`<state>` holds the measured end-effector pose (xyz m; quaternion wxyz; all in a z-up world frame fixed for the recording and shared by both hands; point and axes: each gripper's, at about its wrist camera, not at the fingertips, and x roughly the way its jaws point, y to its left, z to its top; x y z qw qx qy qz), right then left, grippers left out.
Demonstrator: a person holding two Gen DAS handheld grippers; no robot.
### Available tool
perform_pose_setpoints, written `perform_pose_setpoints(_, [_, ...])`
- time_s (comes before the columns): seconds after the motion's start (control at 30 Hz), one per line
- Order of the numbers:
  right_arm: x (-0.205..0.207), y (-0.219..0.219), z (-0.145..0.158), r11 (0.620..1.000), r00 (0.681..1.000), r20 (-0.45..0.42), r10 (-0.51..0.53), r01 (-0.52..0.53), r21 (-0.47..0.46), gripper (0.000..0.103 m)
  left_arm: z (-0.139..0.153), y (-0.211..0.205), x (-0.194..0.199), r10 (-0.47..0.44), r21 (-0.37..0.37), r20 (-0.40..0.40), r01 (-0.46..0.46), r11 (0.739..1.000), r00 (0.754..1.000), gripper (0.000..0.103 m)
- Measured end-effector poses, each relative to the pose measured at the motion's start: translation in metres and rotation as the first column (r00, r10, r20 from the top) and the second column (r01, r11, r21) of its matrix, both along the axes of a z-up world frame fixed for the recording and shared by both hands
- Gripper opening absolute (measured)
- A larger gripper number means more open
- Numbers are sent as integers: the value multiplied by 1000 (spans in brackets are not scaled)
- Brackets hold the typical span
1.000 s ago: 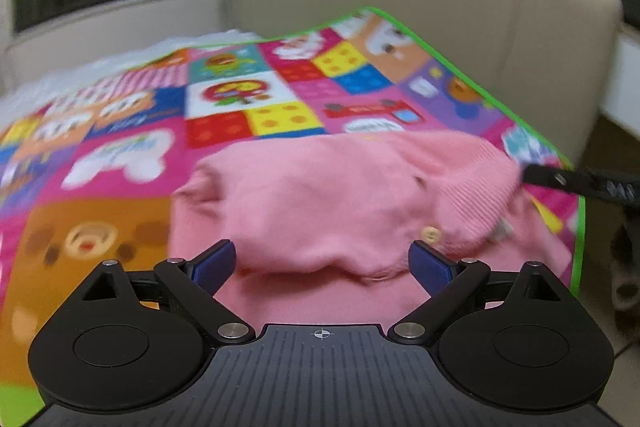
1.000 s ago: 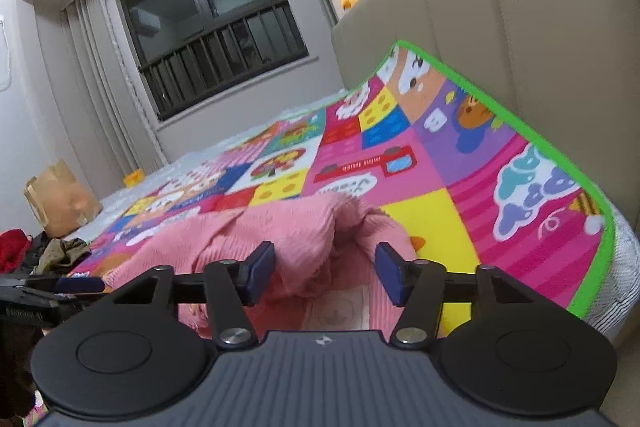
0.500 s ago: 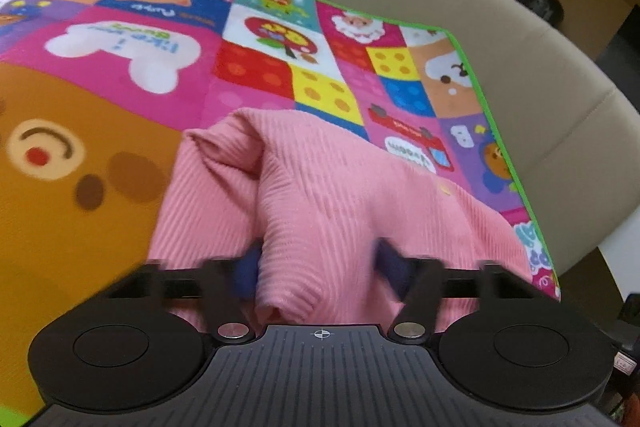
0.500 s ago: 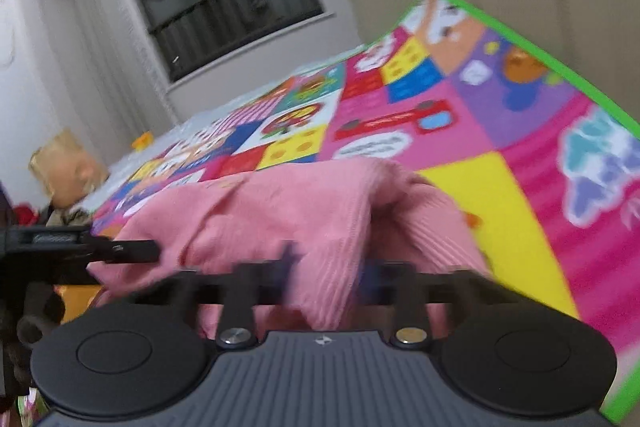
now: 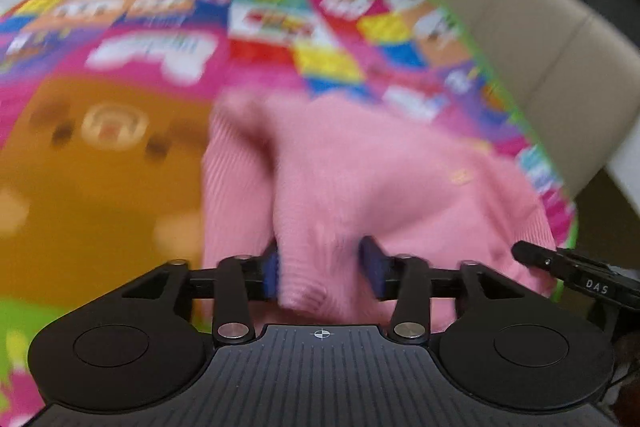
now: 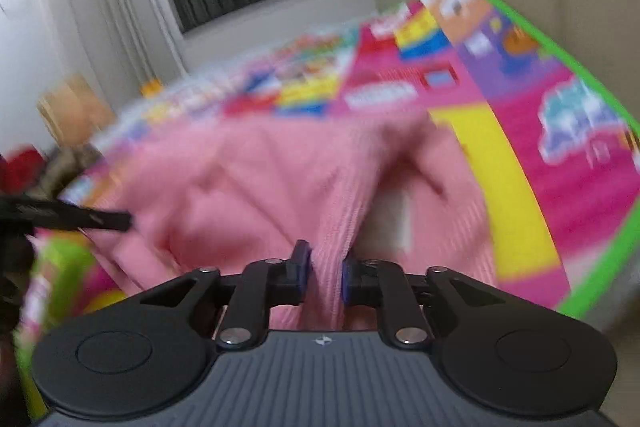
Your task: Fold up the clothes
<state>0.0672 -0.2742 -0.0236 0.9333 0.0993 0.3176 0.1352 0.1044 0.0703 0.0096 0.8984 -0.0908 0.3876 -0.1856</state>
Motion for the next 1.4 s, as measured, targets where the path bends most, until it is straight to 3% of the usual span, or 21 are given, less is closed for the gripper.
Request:
perform_pose_setpoints(0.03, [-2, -4, 3, 1000, 1000, 12, -5, 5, 2, 28, -5, 1, -3, 5, 20, -15, -5, 1000, 1000, 53])
perform_pose_setpoints(0.17, [-7, -18, 33, 1000, 991, 129, -19, 18, 11, 52, 31, -1, -15, -1, 61, 114, -6, 998, 993, 76])
perform_pose_setpoints(0.23, [-6, -19, 48, 1000, 981, 192, -16, 12, 27, 52, 49, -10, -19, -36, 32, 181, 30, 999, 983, 82])
perform_pose_setpoints(0.33, [2, -11, 57, 998, 971, 238, 15, -30, 58, 52, 57, -33, -15, -115, -32, 202, 124, 992, 973, 87])
perform_pose_setpoints(0.43, [26, 11, 39, 996, 980, 186, 72, -80, 32, 51, 34, -65, 2, -156, 9, 137, 157, 988, 978, 86])
perform_pose_setpoints(0.53, [48, 37, 7, 989, 989, 110, 102, -89, -116, 51, 4, -92, 13, -156, 153, 87, 141, 978, 984, 82])
perform_pose_setpoints(0.6, [43, 44, 6, 979, 983, 141, 121, -96, -177, 51, -1, -100, 9, -164, 204, 101, 141, 969, 981, 85])
perform_pose_setpoints(0.67, [39, 41, 18, 979, 976, 168, 137, -108, -173, 51, -1, -105, 3, -176, 236, 116, 145, 961, 977, 88])
perform_pose_setpoints(0.83, [42, 31, 39, 979, 964, 240, 115, -70, -189, 63, -4, -103, 6, -177, 231, 108, 148, 962, 978, 89])
perform_pose_setpoints(0.97, [63, 32, 13, 969, 986, 120, 119, -89, -231, 69, -4, -105, 8, -179, 230, 104, 152, 961, 978, 91])
perform_pose_setpoints(1.07, [68, 26, -1, 979, 990, 101, 98, -77, -191, 74, -3, -105, 10, -181, 224, 99, 156, 962, 978, 92])
perform_pose_setpoints(1.2, [68, 12, 17, 989, 991, 115, 73, -57, -138, 74, 7, -97, 6, -168, 157, 62, 157, 975, 984, 95])
perform_pose_setpoints(1.3, [66, -1, 34, 984, 983, 180, 48, -16, -175, 82, 13, -79, -3, -182, -19, -16, 182, 983, 983, 95])
perform_pose_setpoints(1.4, [81, -13, 33, 966, 985, 172, 18, 27, -257, 84, 8, -66, -11, -215, -148, -110, 198, 969, 970, 95])
